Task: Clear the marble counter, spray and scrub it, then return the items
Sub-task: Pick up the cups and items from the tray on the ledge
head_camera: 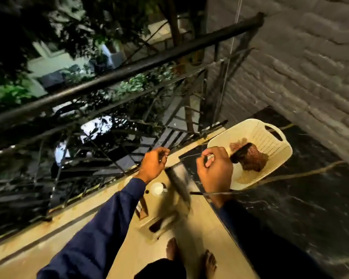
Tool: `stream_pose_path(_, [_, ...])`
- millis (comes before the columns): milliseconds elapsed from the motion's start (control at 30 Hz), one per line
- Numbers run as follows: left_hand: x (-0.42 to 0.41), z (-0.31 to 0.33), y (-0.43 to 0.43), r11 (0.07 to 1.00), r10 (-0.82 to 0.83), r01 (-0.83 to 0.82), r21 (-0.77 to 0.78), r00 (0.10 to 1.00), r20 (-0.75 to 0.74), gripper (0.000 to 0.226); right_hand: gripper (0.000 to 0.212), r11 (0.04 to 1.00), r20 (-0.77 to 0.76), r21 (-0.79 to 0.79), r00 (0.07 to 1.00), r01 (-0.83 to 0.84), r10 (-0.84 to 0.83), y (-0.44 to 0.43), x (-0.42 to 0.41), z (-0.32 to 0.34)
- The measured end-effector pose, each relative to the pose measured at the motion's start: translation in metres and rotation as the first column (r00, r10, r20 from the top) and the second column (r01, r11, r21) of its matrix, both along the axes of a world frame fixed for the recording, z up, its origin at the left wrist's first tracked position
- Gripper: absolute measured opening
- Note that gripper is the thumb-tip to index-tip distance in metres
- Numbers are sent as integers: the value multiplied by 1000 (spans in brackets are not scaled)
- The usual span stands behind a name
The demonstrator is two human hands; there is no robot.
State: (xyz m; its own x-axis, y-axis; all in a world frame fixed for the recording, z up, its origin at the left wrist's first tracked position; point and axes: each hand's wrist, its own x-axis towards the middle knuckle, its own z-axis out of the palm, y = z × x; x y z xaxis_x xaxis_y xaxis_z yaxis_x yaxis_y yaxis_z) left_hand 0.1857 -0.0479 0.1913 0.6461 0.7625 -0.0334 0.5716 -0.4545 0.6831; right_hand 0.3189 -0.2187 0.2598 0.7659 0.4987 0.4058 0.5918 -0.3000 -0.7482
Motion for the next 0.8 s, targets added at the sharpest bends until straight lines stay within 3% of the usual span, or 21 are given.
stream_pose_path(67, [-45,-12,7,997,75,-75,-18,997,-33,23,9,983,-7,-39,984,-179,179,25,-22,-11])
stream_pose_path(167, [-100,-38,17,971,219,-227,-75,971,-102,17,6,893,-38,-251,926,-374,376,60,-42,-53])
stream_pose_path(233, [-130,-56,21,932,332,-348,-106,933,-140,8,13,774,-74,-425,870,-469,487,83,-52,-97])
stream_pose_path(300, [-156,-75,20,887,420,-445,-126,889,-181,13,34,589,-145,-610,806,-529,573,103,-64,-144])
stream_pose_path(367, [-174,-96,18,858,441,-492,-145,852,-281,30,36,437,-247,-709,776,-553,581,118,-77,-182])
stream_pose_path(467, [-185,-126,14,833,398,-504,-229,832,-385,37,35,321,-329,-742,737,-588,591,138,-92,-216])
stream_pose_path(600, [-184,-175,20,770,385,-559,-306,791,-475,53,73,152,-398,-796,696,-586,598,166,-104,-275])
stream_pose_path(700, [-178,-207,26,787,348,-542,-295,784,-514,67,93,95,-369,-843,697,-530,615,180,-113,-310])
stream_pose_path(800, [-174,-226,30,717,380,-609,-339,749,-542,76,96,56,-339,-882,713,-467,614,188,-121,-332])
